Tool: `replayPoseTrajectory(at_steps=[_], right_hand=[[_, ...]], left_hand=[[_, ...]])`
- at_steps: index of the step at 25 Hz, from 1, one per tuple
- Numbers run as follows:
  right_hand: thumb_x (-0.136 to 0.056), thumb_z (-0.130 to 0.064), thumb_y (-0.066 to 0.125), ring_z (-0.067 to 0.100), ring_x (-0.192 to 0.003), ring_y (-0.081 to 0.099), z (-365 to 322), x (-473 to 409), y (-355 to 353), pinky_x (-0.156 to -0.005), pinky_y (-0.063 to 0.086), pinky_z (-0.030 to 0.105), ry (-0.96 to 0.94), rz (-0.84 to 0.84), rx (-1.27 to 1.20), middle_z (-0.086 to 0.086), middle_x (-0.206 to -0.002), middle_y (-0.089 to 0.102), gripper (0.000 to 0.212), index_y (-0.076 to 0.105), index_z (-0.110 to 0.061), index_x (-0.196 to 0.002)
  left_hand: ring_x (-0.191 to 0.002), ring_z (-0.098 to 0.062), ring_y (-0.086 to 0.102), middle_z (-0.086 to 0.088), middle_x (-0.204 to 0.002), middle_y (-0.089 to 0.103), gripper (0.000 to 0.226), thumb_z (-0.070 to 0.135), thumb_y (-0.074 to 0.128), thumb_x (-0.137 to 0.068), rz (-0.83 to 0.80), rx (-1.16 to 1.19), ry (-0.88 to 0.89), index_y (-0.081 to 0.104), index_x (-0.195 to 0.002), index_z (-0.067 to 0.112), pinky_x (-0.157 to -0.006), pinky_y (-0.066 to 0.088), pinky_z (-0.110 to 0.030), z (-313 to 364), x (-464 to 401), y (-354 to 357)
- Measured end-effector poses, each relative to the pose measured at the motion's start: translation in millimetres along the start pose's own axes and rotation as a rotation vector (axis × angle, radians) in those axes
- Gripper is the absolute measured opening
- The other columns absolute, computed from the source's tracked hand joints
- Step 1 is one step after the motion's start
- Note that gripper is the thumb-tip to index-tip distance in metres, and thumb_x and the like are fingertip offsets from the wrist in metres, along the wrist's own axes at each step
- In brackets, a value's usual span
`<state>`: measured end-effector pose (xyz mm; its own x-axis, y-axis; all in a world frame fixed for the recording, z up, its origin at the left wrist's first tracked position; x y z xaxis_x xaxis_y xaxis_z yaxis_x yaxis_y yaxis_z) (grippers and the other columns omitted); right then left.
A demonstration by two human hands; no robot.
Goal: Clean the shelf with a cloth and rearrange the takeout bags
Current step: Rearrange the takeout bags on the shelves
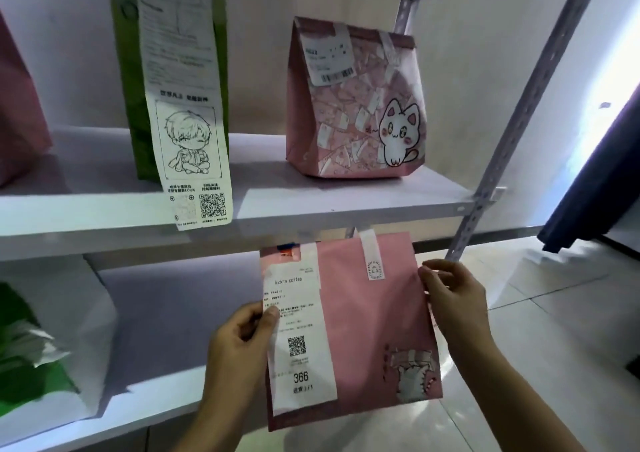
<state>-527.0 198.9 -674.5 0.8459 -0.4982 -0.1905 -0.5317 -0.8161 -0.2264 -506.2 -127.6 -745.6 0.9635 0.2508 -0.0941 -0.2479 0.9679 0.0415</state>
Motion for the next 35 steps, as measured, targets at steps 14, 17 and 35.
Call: replayPoseTrajectory(at_steps=[14,17,35], right_hand=[[-0.097,-0.027,0.063,0.028,-0.127,0.056,-146.6,-197.9,56.4,-0.103,0.049,0.033,-0.018,0.007,0.018,0.013,-0.149,0.049,0.060,0.041,-0.011,-0.150],[-0.089,-0.019,0.076,0.023,-0.096,0.066,-144.8,-197.8,61.6,-0.086,0.055,0.029,-0.019,-0.042,-0.046,0.014,-0.126,0.067,0.047,0.060,-0.007,-0.131],[-0.095,-0.013,0.067,0.022,-0.110,0.072,-91.0,-30.8,-58.3,-0.086,0.061,0.034,-0.154,-0.092,-0.527,0.004,-0.115,0.076,0.017,0.071,-0.019,-0.110]], left_hand=[[-0.081,-0.006,0.072,0.017,-0.078,0.077,0.013,0.028,0.074,-0.086,0.132,-0.016,-0.066,0.076,-0.077,0.037,-0.078,0.055,-0.036,-8.7,1.7,-66.5],[-0.074,0.003,0.071,0.018,-0.077,0.076,0.012,0.021,0.071,-0.088,0.129,-0.025,-0.031,0.075,-0.078,0.027,-0.067,0.052,-0.022,-12.2,5.8,-75.8],[-0.091,-0.012,0.074,0.007,-0.100,0.077,0.010,0.031,0.064,-0.095,0.174,0.042,-0.042,0.073,-0.098,0.030,-0.078,0.058,-0.038,-54.6,16.5,-127.6]])
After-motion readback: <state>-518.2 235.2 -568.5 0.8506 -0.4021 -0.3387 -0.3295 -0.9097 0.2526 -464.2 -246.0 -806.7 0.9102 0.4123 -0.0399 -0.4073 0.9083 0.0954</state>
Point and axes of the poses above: each hand's wrist, its own x-axis away from the middle knuckle, its own y-axis out of the palm, z = x × y, the point moved 8 cm from there along -x, towards the middle knuckle
